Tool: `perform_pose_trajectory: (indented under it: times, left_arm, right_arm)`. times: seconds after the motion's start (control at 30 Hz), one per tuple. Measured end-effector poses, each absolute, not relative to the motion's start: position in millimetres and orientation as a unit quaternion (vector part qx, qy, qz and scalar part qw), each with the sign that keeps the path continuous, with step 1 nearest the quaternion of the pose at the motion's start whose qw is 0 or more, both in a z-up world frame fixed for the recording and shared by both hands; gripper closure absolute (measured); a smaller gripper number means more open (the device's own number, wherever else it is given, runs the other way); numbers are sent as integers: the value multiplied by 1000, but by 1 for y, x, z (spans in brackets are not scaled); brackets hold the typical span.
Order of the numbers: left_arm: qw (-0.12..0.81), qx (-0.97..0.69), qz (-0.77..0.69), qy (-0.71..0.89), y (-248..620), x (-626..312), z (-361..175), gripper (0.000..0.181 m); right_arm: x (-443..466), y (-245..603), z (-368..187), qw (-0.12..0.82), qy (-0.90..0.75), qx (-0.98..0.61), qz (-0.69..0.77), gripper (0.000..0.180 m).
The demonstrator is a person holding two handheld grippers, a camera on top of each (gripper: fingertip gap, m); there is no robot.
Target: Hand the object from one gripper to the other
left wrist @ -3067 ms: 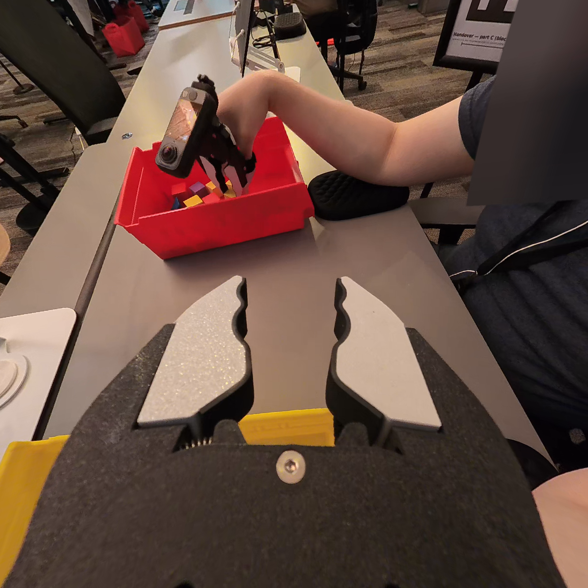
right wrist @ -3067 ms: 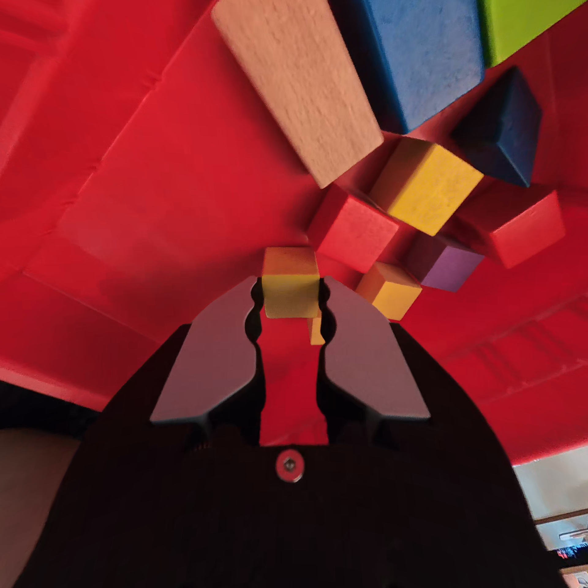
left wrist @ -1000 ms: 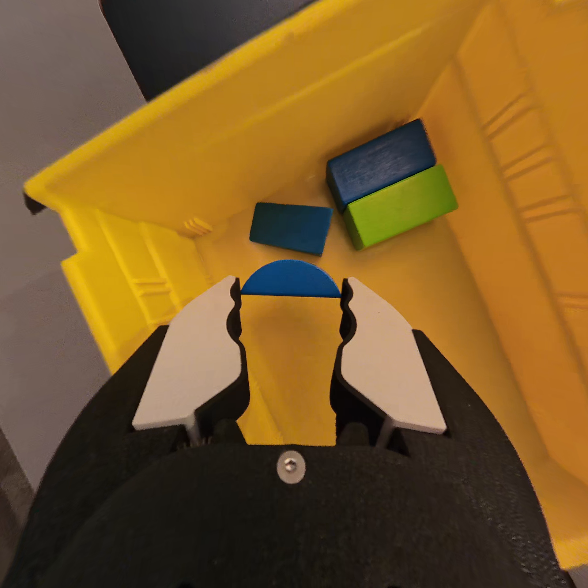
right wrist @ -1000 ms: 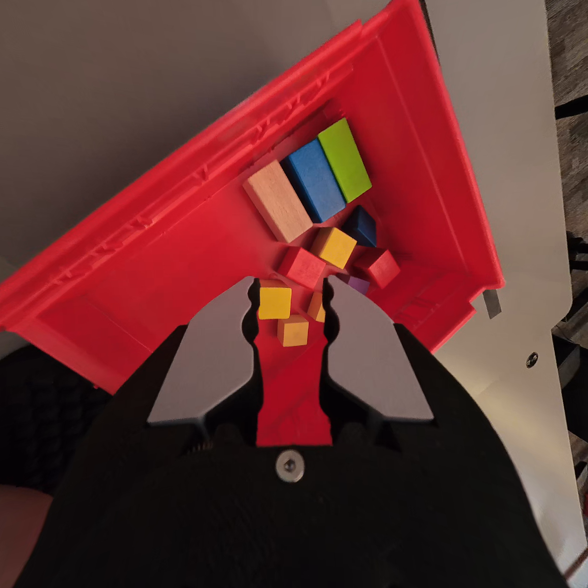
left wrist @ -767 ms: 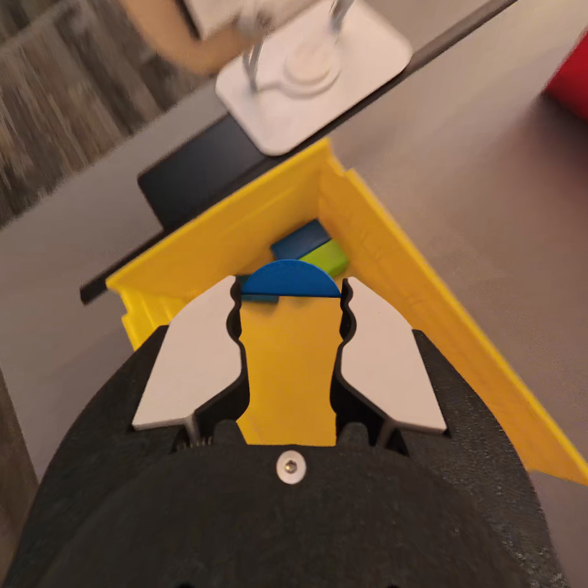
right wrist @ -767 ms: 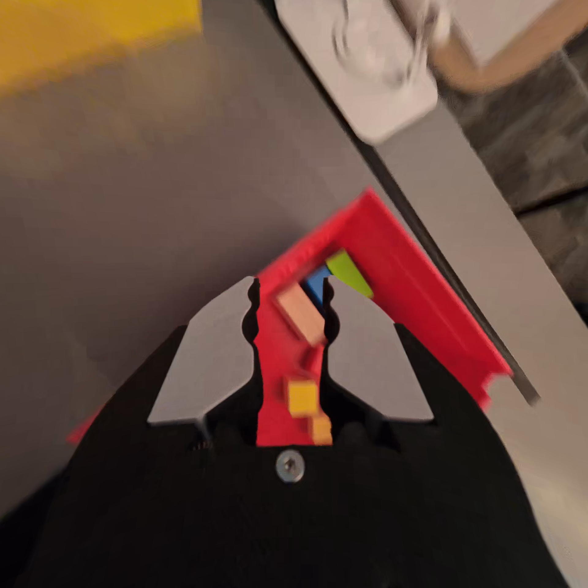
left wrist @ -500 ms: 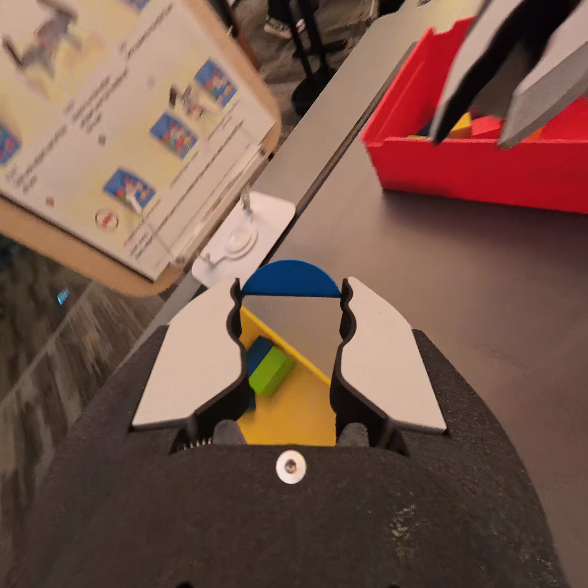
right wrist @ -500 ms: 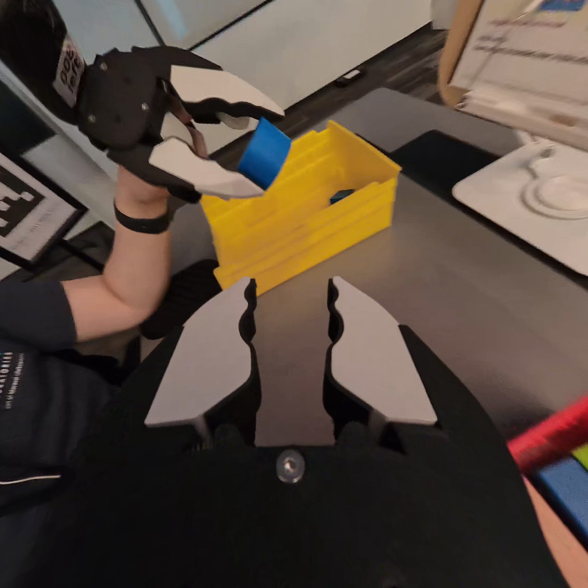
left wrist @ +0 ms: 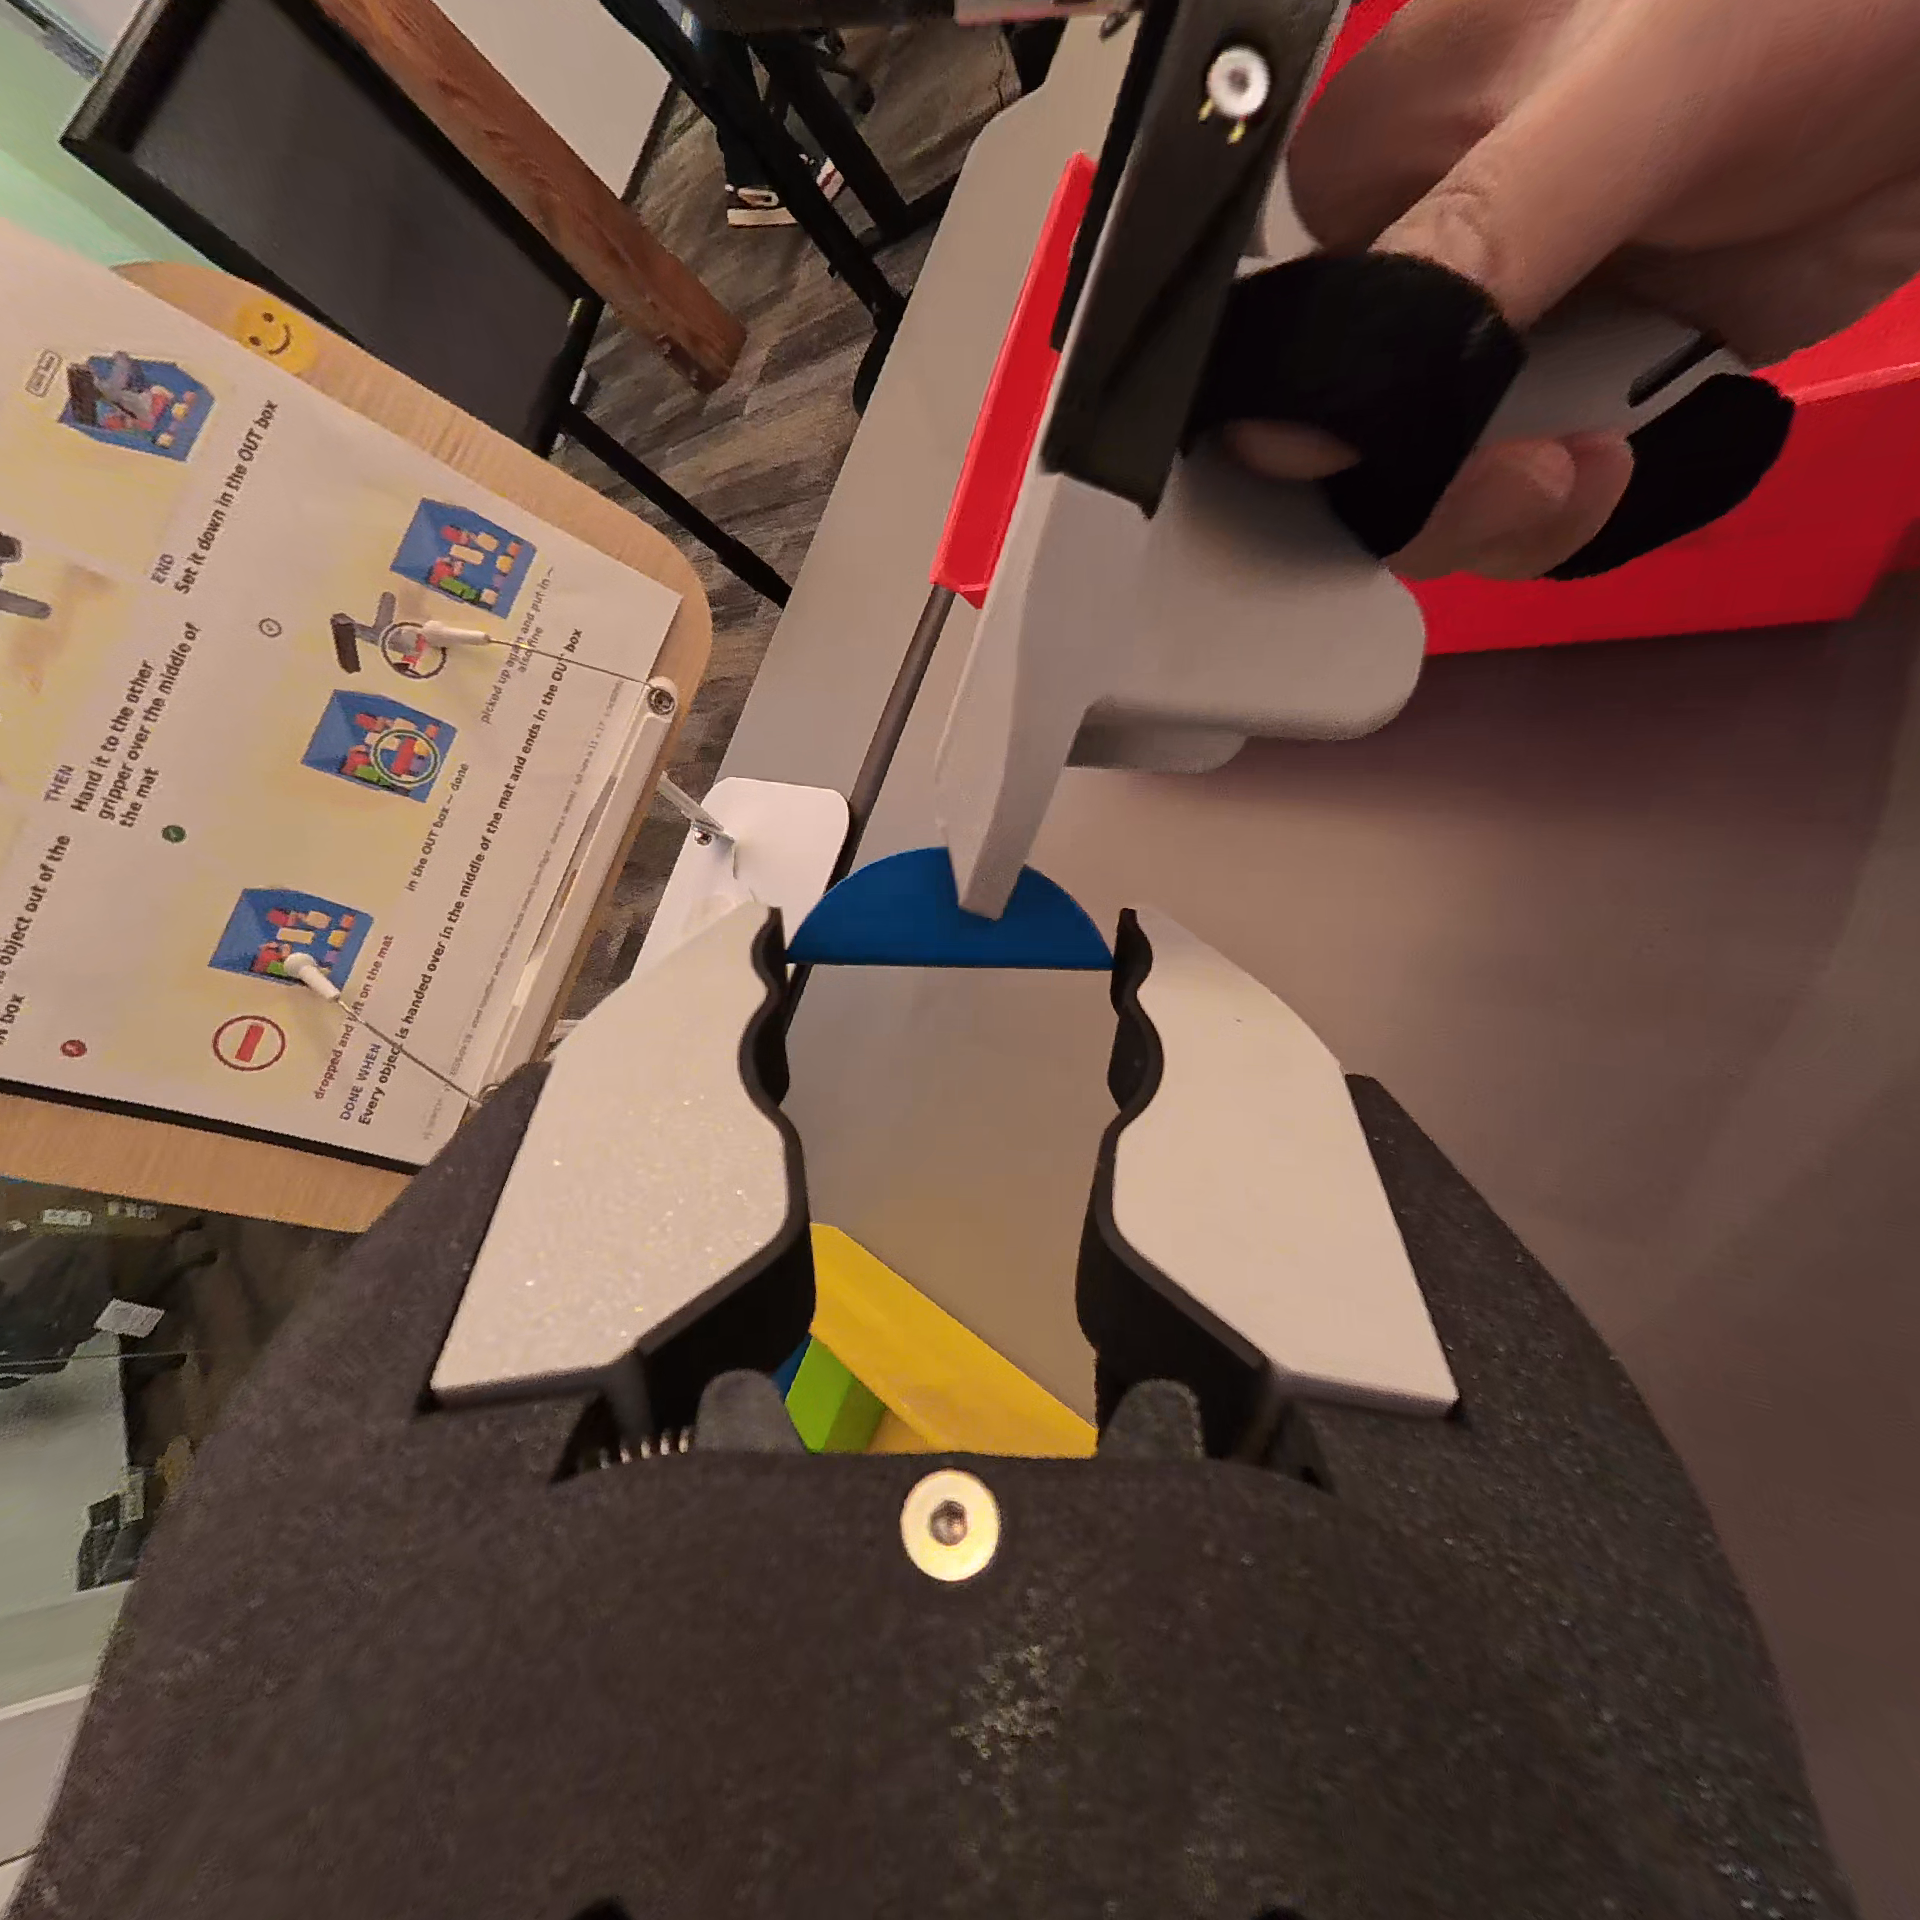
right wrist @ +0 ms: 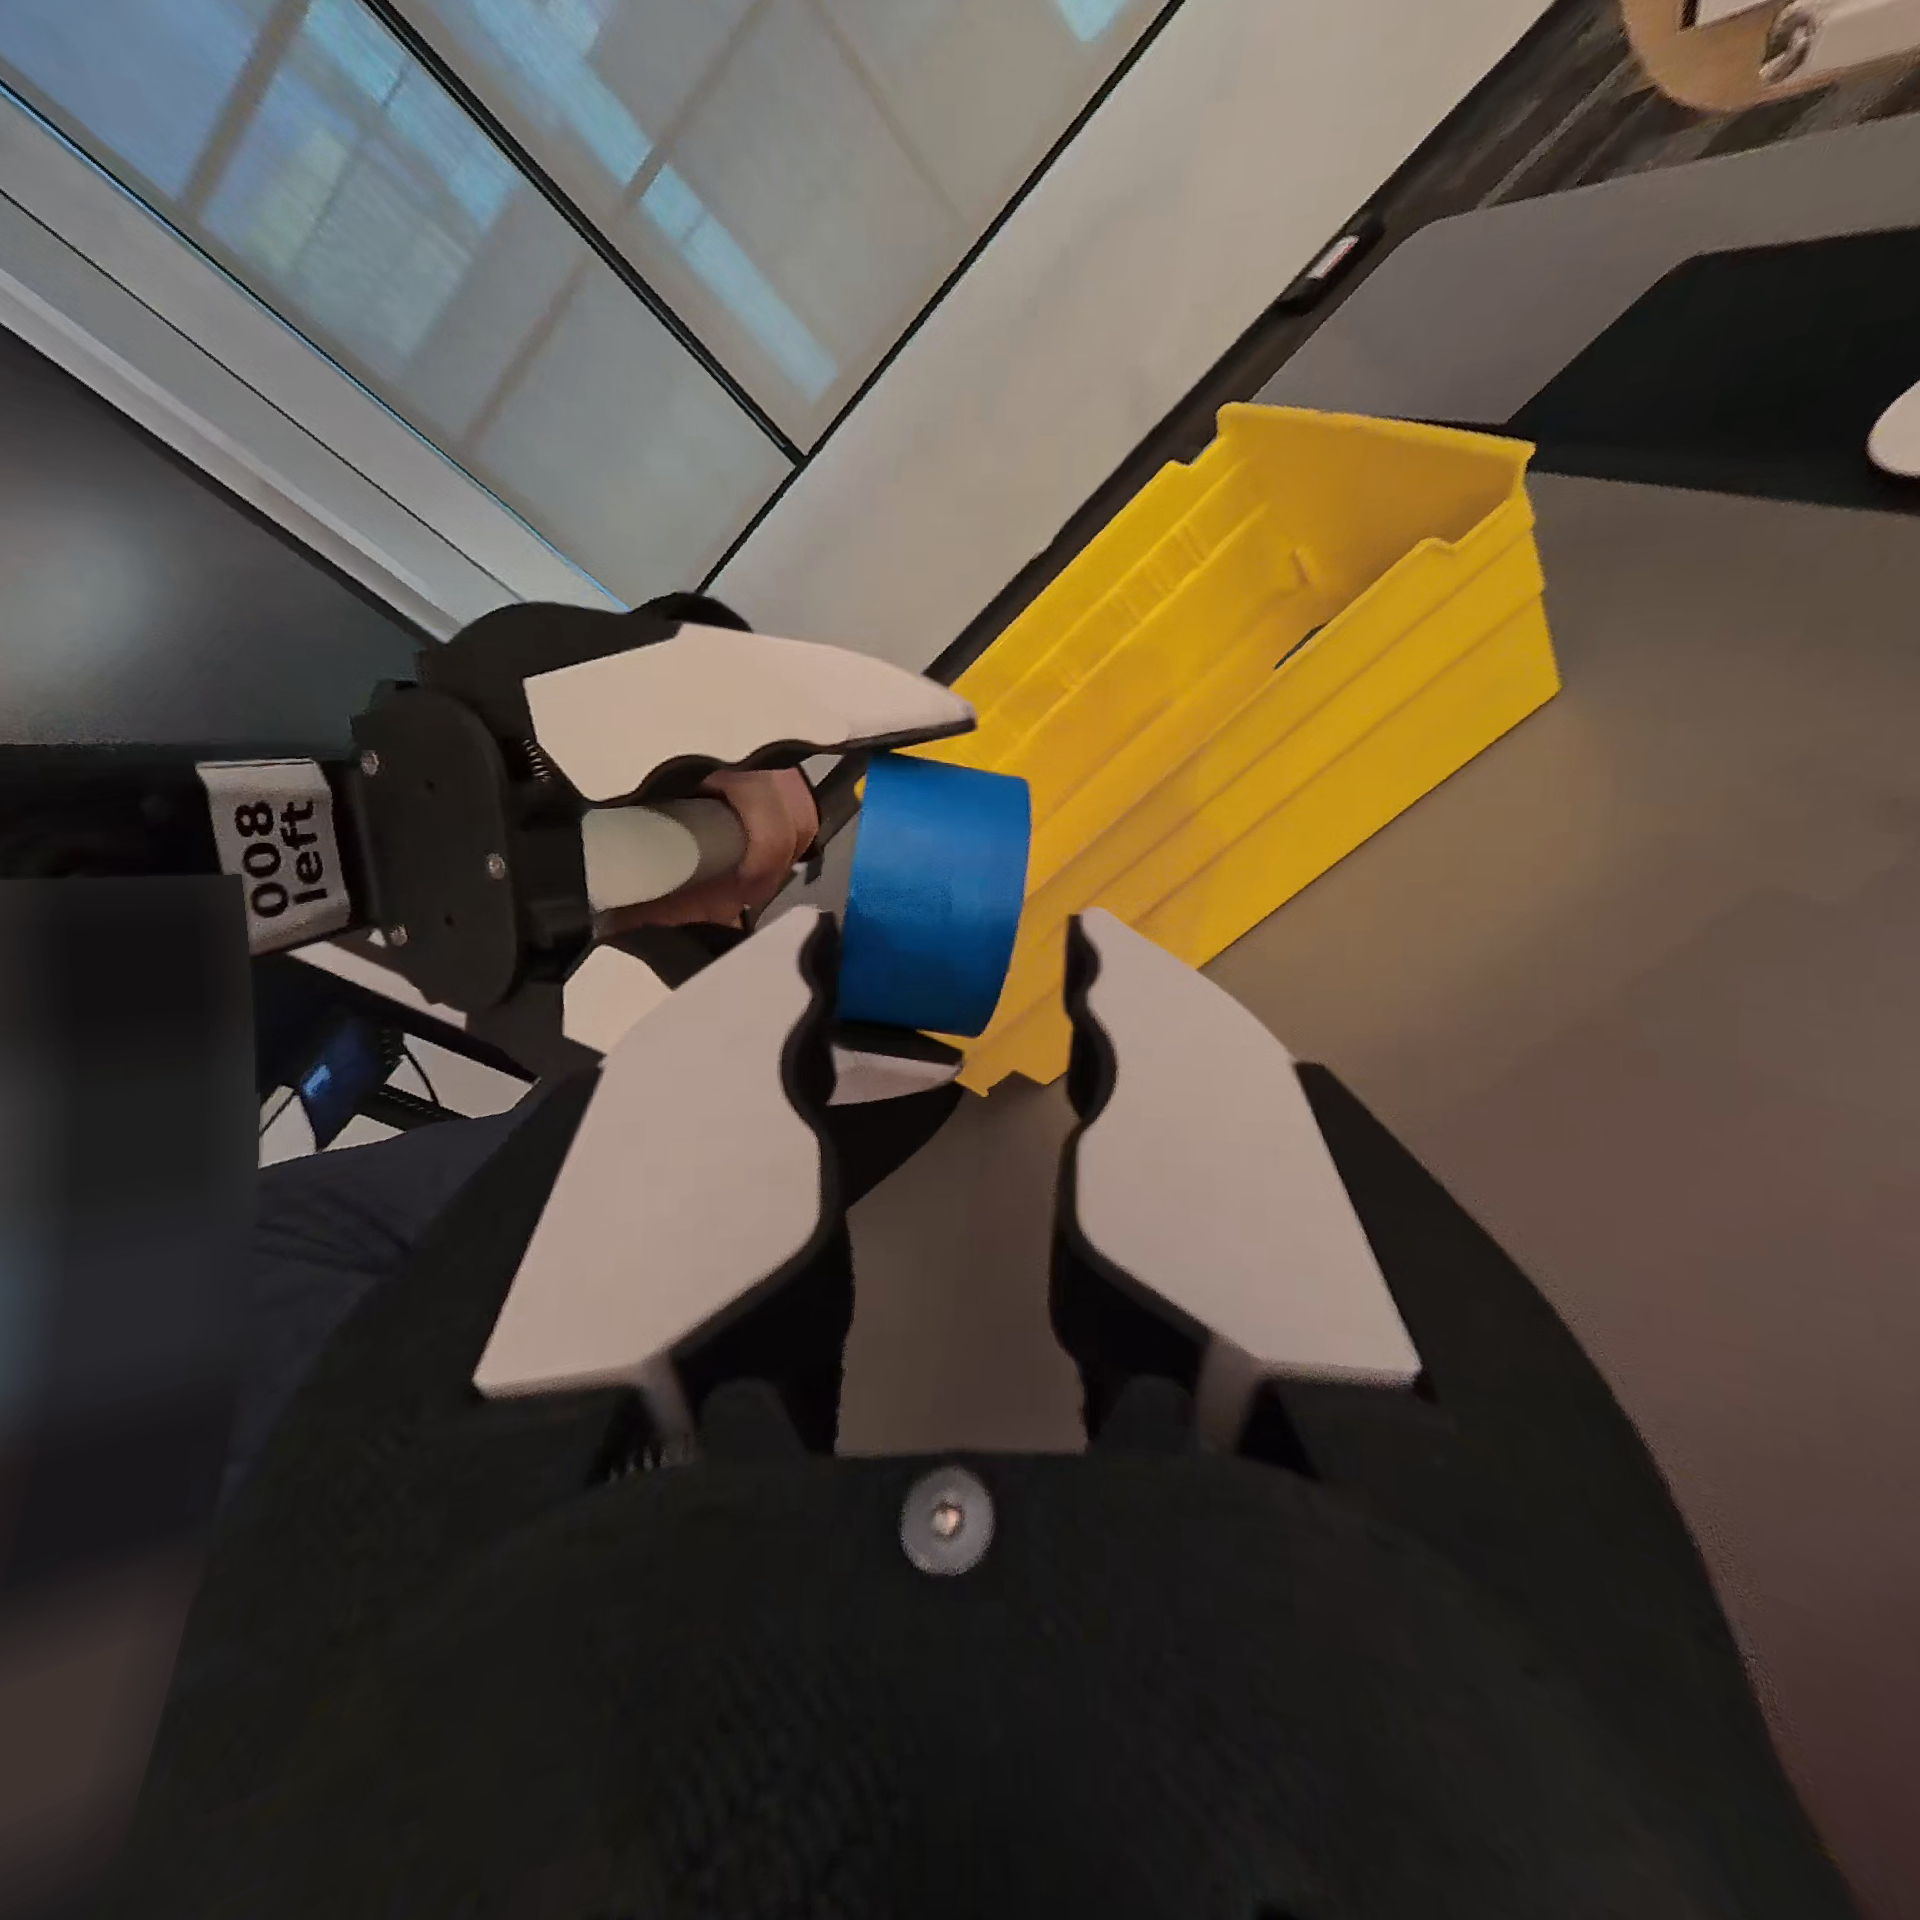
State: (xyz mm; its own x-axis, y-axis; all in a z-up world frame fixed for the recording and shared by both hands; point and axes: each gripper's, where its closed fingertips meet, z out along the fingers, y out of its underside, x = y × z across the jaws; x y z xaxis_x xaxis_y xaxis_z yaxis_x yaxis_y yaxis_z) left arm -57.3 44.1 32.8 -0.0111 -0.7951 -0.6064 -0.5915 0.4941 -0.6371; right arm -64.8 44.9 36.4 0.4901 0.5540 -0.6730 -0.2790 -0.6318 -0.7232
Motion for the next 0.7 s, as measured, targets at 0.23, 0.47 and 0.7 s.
perform_pose_trajectory:
  times: [0.23, 0.47, 0.7]
  left_arm:
    - [485, -494, -96, 715, 41, -58, 25, 122]
    - [453, -519, -158, 708, 42, -69, 29, 111]
    - [455, -531, -181, 691, 51, -84, 43, 117]
  right_arm:
    - [-61, 42, 32, 417, -112, -768, 474, 147]
    - [16, 28, 30, 429, -163, -827, 325, 147]
    - [138, -31, -31, 333, -249, -905, 84, 147]
